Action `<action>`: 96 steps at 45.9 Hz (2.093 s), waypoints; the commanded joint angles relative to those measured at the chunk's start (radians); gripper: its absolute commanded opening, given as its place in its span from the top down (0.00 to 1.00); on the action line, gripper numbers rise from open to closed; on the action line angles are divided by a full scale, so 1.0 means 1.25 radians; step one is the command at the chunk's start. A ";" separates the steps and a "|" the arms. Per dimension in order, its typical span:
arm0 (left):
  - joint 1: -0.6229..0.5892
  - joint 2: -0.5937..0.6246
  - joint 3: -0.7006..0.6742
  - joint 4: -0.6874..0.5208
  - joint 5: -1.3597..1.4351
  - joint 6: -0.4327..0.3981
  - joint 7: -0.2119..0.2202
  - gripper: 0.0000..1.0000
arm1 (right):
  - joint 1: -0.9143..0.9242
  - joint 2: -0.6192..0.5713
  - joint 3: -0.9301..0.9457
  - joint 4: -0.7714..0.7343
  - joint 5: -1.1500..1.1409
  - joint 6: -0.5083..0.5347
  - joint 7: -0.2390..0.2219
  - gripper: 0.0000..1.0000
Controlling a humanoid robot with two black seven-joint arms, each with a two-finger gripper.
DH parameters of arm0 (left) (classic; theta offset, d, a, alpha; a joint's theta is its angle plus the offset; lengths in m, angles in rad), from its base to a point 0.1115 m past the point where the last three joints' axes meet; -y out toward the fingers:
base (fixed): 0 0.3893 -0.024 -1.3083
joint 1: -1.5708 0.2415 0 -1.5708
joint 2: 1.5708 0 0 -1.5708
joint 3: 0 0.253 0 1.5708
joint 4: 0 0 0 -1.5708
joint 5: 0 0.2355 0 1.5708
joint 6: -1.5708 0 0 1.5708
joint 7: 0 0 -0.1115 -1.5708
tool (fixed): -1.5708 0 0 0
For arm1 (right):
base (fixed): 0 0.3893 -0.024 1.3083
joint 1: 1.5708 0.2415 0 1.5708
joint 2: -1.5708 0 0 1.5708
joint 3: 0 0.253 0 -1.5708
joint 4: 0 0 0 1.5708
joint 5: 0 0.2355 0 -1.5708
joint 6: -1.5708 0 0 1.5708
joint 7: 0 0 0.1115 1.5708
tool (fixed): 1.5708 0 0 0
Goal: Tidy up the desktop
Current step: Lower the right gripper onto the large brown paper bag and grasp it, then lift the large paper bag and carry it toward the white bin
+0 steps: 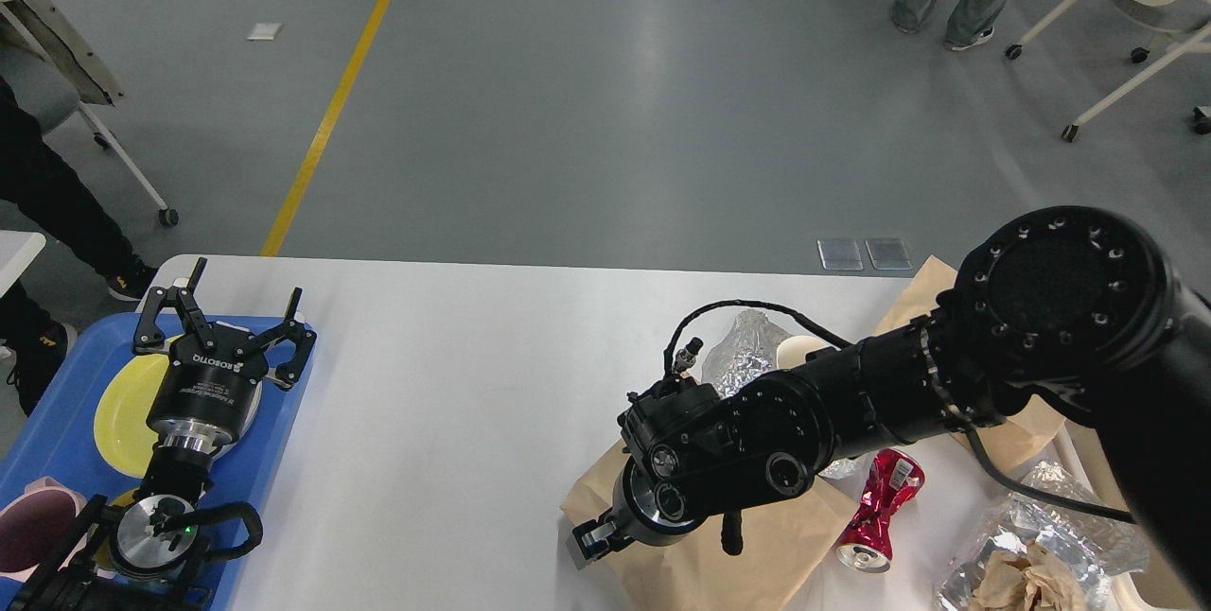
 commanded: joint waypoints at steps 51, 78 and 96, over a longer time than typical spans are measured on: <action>0.000 0.000 0.000 0.000 0.000 0.000 0.000 0.04 | -0.092 0.018 -0.032 -0.076 0.146 -0.037 0.000 1.00; 0.000 0.001 0.000 0.000 0.000 0.000 0.000 0.04 | 0.407 -0.213 -0.108 0.208 0.647 0.224 0.016 1.00; 0.000 0.001 0.000 0.000 0.000 0.000 0.000 0.04 | 0.864 -0.281 -0.436 0.266 0.712 0.411 0.112 1.00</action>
